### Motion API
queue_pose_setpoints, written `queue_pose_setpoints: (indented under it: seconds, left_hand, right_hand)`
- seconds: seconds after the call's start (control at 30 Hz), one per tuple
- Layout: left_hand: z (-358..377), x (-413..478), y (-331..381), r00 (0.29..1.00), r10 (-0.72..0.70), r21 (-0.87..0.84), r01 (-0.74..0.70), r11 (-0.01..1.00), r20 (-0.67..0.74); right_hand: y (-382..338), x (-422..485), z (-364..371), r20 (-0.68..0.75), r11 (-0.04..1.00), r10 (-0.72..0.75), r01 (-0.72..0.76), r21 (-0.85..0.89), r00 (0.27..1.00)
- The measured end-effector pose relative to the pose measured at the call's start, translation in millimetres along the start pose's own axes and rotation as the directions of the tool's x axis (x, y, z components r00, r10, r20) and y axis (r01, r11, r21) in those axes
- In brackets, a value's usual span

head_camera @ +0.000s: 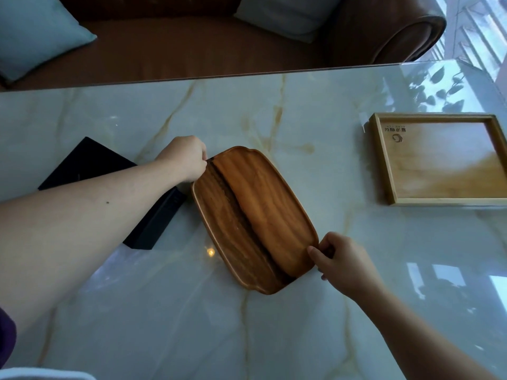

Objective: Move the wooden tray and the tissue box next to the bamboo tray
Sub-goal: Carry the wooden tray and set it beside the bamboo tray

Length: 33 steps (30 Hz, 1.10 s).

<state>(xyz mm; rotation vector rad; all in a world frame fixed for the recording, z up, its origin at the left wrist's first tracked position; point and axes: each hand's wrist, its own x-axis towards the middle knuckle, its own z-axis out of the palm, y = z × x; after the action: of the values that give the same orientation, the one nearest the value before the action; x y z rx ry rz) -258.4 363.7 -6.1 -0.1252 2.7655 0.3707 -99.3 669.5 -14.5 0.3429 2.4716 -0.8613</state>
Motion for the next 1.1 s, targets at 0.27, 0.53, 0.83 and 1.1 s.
queue_pose_setpoints:
  seconds: [0.27,0.53,0.83,1.1]
  left_hand:
    - [5,1,6,0.999,0.036,-0.037,-0.037,0.999,-0.007]
    - [7,7,25,0.998,0.037,0.017,-0.038,0.999,0.055]
    - [-10,-11,37,0.999,0.042,0.031,-0.042,0.999,0.002]
    - [-34,-62,38,0.987,0.105,-0.064,-0.113,0.992,-0.121]
  right_hand:
    - [9,-32,6,0.045,0.868,0.207,-0.205,0.452,0.977]
    - [1,-53,58,0.124,0.601,0.307,-0.293,0.744,0.944]
    - [2,-57,69,0.119,0.554,0.355,-0.312,0.772,0.927]
    - [19,-71,41,0.03,0.554,0.341,-0.227,0.801,0.94]
